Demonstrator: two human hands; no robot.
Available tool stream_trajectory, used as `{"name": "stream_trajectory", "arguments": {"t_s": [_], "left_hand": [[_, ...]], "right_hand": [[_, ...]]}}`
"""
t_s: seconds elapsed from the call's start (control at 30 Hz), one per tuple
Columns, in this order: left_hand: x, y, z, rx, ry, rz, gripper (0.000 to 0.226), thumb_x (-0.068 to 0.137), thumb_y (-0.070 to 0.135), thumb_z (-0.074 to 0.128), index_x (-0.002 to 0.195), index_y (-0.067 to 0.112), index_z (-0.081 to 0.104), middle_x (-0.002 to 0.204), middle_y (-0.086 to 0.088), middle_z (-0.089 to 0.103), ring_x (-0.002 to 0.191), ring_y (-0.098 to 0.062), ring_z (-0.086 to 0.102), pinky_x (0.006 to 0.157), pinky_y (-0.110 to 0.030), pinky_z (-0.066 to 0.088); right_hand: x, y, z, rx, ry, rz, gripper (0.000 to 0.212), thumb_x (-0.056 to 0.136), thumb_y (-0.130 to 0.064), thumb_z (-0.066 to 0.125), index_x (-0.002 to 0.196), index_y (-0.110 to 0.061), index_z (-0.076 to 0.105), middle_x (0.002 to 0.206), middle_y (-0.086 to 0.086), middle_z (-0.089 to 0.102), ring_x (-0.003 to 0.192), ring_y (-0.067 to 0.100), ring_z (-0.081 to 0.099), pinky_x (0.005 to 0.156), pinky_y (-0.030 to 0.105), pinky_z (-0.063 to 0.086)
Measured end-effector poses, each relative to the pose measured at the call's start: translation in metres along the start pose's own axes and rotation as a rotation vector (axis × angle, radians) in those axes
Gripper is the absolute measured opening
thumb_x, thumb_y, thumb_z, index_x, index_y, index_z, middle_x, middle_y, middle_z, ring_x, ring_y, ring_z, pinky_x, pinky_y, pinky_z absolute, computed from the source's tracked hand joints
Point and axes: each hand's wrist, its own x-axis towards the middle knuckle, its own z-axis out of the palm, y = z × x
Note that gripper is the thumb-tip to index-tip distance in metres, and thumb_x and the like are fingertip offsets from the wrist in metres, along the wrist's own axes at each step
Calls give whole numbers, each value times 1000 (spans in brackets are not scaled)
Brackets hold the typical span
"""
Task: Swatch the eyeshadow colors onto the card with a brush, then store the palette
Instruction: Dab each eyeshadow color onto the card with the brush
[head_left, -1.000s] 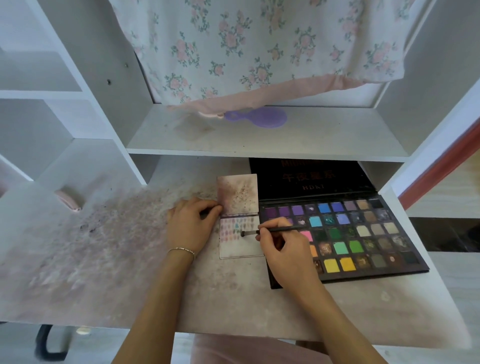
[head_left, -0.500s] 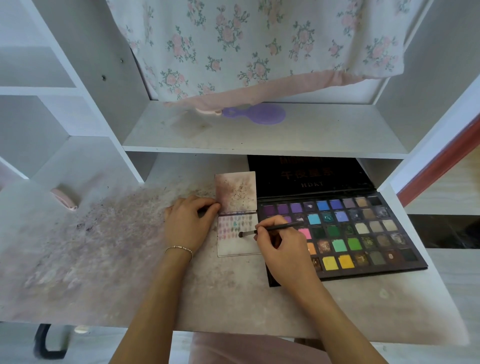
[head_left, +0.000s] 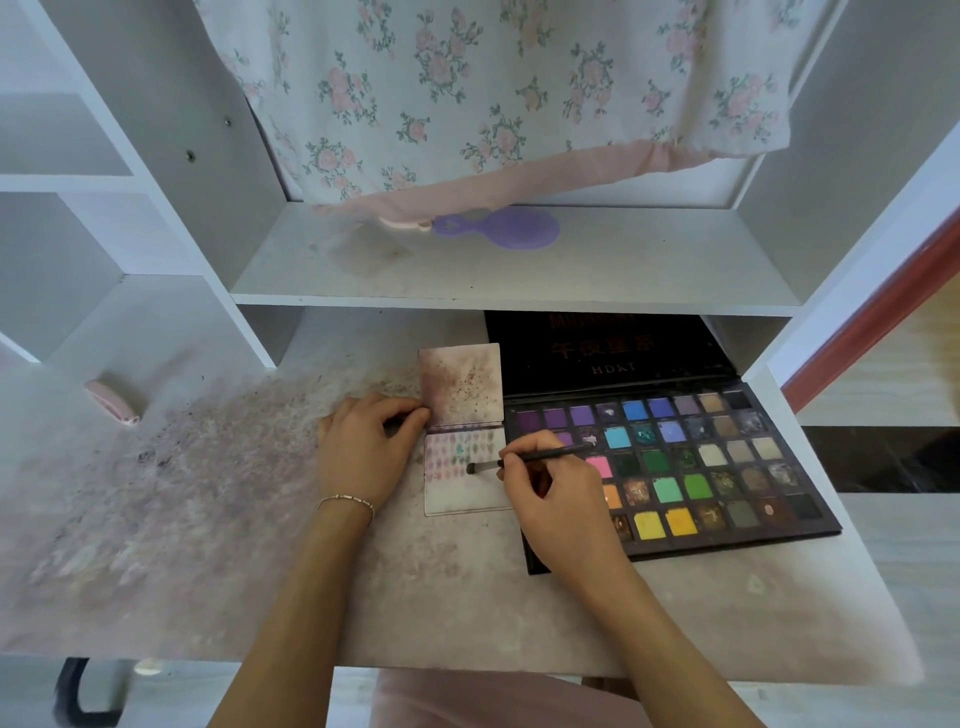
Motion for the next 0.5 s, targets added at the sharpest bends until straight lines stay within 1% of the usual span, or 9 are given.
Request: {"name": "stream_trajectory", "arguments": {"t_s": [0.1,0.23,0.37,0.5], "left_hand": [[0,0,0,-5,3,-4,15,85,31,61,91,23,73,92,1,67,93,-23,52,88,-44,40],[0,0,0,8,10,-2,15,86,32,61,91,24,73,92,1,68,94,-23,53,88,-43,40],[-1,0,0,0,7,-3,15,86,31,61,91,23,73,92,0,68,94,-25,53,88,-43,39],[-1,0,0,11,5,-4,15,86,32,60,92,24,72,93,1,67,95,-24,53,87,-39,37]], "right_hand": [[0,1,0,-11,0,-4,27,89,-13,53,76,-36,46,70,-4,62,72,6,58,59,15,49],[0,1,1,-10,10,-6,27,90,-15,52,77,-37,46,75,3,66,76,10,58,64,21,50],[0,1,1,-5,9,0,26,89,-14,53,76,-36,47,73,5,66,71,11,59,58,20,49],[0,1,1,1,7,5,26,90,-14,53,77,-36,47,74,7,66,74,13,58,61,23,50]]}}
